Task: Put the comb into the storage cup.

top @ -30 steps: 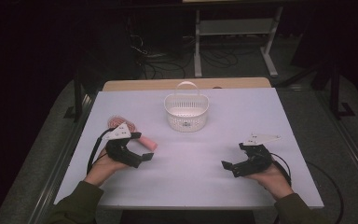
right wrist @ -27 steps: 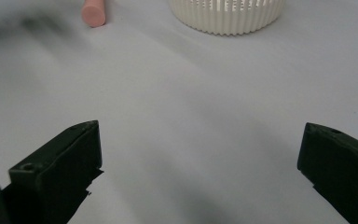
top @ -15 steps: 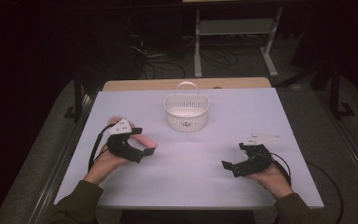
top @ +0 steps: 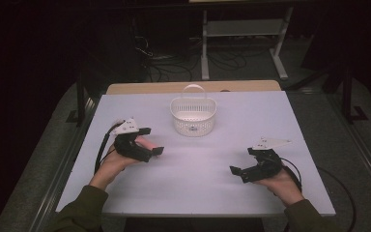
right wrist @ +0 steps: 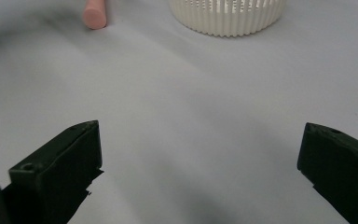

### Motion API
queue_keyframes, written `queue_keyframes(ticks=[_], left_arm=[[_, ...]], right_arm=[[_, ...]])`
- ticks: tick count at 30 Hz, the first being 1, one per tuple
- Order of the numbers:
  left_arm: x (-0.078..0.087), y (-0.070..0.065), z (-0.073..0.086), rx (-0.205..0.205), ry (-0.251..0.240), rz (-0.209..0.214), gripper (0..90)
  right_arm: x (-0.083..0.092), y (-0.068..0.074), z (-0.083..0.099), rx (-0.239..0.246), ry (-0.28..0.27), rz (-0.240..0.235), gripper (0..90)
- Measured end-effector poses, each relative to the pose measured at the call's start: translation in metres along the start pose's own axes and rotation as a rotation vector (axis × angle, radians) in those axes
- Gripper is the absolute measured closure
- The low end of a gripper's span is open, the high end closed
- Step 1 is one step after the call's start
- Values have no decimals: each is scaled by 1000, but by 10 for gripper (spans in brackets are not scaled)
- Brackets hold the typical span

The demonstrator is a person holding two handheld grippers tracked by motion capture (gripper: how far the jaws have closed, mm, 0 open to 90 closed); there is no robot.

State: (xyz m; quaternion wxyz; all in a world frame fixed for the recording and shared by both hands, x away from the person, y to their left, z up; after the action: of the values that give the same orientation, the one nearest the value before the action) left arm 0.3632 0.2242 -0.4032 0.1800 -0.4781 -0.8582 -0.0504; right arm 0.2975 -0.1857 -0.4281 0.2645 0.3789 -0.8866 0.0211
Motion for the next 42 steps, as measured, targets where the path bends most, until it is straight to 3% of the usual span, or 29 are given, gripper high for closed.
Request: queue_keyframes(ticks=[16, 42], left_arm=[[-6, 9, -3, 16, 12, -37, 182], [-29, 14, -11, 9, 30, -35, 509]], right_arm=[[1, -1, 0, -9, -2, 5, 0], [1, -1, 0, -9, -1, -2, 0]])
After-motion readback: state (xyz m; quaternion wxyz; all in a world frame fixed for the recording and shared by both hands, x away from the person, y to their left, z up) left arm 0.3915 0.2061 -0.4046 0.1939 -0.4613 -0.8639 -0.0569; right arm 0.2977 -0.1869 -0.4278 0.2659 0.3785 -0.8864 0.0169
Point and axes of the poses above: each handheld gripper's, and its own axes: x roughly backward along the jaws, z roughly out of its underside, y roughly to its left, the point moved 1 cm from there along -x, roughly forward along the jaws, and after that the axes turned 8 degrees about -y, right-handed, at the moved point
